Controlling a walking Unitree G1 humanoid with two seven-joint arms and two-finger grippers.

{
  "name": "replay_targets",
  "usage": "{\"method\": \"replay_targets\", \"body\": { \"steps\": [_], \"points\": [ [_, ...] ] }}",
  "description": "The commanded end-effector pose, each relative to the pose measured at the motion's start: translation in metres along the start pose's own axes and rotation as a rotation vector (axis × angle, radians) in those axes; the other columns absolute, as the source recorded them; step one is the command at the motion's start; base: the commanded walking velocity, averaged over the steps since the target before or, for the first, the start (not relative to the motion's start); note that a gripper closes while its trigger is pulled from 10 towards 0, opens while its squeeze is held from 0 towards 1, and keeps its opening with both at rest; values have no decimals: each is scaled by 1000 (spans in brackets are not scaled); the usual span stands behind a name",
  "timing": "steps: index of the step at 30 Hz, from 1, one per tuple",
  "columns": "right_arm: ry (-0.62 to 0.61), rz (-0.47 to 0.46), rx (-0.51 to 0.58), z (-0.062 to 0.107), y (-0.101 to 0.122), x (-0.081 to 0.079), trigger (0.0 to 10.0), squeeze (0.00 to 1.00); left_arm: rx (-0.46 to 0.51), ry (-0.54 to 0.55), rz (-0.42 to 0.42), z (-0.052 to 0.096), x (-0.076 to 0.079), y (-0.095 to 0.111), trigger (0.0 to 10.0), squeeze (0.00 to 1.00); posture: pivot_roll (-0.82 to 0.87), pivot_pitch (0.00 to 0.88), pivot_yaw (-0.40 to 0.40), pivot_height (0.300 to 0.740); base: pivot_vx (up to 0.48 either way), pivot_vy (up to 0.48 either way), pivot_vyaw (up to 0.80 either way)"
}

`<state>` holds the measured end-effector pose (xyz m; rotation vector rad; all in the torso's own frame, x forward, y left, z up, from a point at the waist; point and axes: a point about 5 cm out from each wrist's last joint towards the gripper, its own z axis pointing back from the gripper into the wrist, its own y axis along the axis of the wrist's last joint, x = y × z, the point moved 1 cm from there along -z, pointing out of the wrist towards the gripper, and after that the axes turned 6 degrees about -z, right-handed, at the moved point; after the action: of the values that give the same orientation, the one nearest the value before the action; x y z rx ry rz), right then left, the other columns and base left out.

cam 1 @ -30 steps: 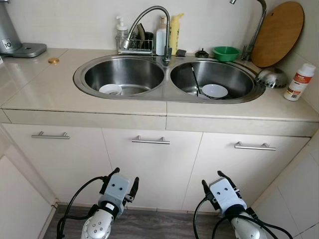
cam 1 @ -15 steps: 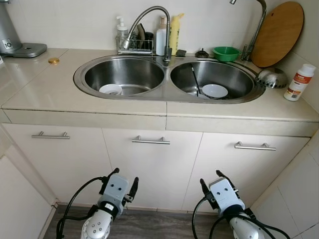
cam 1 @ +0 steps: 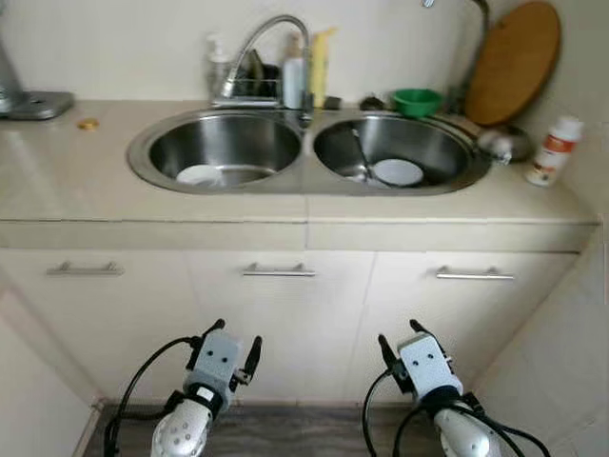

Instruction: Kitchen organization

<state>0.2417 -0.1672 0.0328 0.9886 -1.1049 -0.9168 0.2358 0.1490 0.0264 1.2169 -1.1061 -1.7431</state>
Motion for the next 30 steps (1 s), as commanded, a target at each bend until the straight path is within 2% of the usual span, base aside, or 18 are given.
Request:
{"method": "replay_targets", "body": {
  "steps": [1,16,24,30],
  "points": [
    [4,-15,-2,-1,0,-1,10000,0,8,6,-4,0,-3,0,10000,0,29,0,-6,740,0,480,-800],
    [5,-29,-1,-2,0,0,10000,0,22,10,-3,0,-4,2,10000,0,30,0,-7,740,0,461,-800],
    [7,-27,3,-3,0,0,10000,0,4,-3,-22,-1,-2,0,10000,0,29,0,-6,740,0,0,-800],
    [13,-21,17,-4,2,0,10000,0,2,-5,-24,-2,-2,0,10000,0,30,0,-7,740,0,-147,-177]
  ]
}}
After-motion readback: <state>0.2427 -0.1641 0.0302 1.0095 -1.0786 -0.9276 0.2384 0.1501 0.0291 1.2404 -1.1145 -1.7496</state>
